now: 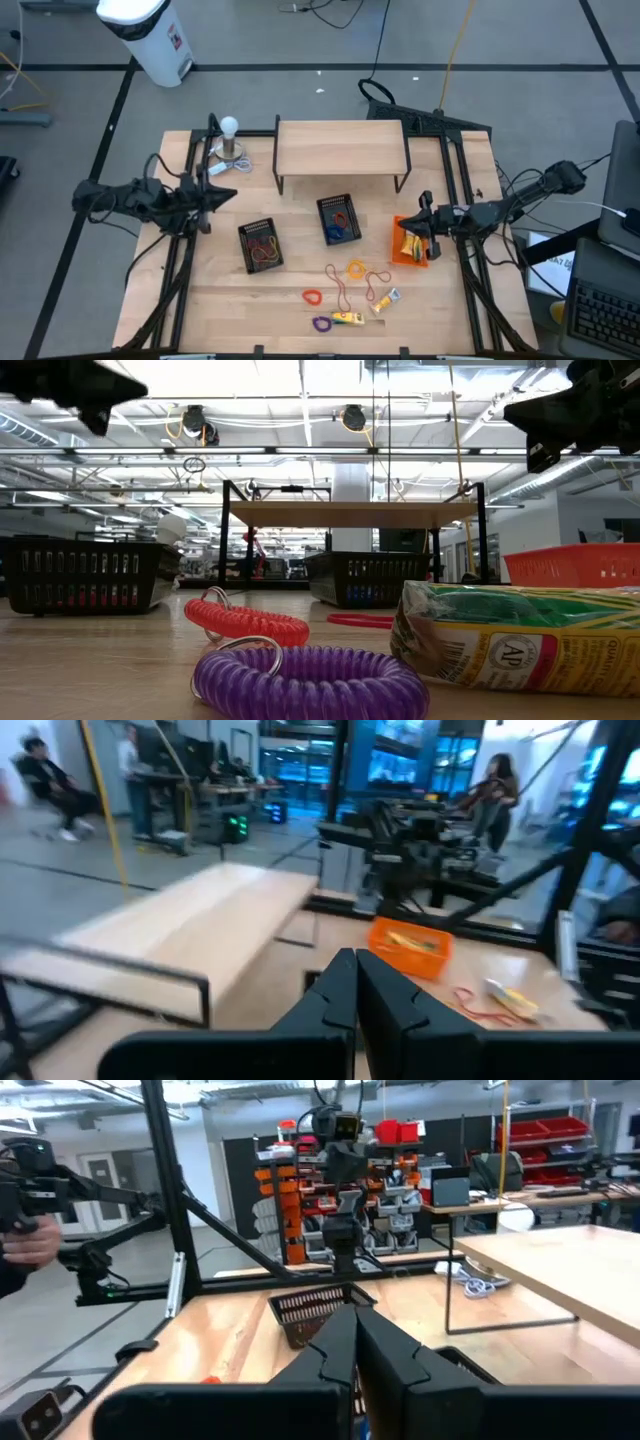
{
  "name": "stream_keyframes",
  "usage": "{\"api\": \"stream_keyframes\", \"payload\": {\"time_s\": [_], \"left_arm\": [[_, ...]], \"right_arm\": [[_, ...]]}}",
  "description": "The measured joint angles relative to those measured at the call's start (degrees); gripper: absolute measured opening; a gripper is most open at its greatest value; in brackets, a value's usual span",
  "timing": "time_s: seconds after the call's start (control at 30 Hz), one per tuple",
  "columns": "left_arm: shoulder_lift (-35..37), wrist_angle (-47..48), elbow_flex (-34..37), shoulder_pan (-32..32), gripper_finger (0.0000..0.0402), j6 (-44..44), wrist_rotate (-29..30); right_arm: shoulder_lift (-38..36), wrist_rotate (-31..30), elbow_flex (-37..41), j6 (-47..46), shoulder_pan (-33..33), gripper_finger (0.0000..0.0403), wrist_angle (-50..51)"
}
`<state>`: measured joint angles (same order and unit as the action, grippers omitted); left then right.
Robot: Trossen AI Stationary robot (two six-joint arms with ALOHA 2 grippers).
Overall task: Pick & Place Office Desk Supplies
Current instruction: Put the orange spring rubberband into the right black
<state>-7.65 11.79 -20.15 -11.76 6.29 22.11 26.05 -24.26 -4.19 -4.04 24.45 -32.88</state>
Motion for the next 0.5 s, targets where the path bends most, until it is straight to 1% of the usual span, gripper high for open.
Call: {"api": "stream_keyframes", "payload": {"time_s": [0.07,0.17,0.3,0.5], "left_arm": [[3.2,-0.9,1.8,0.2,0.0003,0.5,-0.1],[5.8,-2.4,4.1,0.2,0.0002,0.5,-0.9],[6.3,-2.4,7.5,0.2,0.0001,0.5,-1.0],[6.3,-2.5,11.9,0.2,0.0002,1.4,-1.1]], "right_arm": [[0.9,-0.1,0.0,-0.6,0.0,0.0000,0.0],[2.3,0.0,0.0,-1.2,0.0,0.0000,0.0],[4.1,0.0,0.0,-0.8,0.0,0.0000,-1.7],[6.2,0.0,0.0,-4.4,0.0,0.0000,-3.9]]}}
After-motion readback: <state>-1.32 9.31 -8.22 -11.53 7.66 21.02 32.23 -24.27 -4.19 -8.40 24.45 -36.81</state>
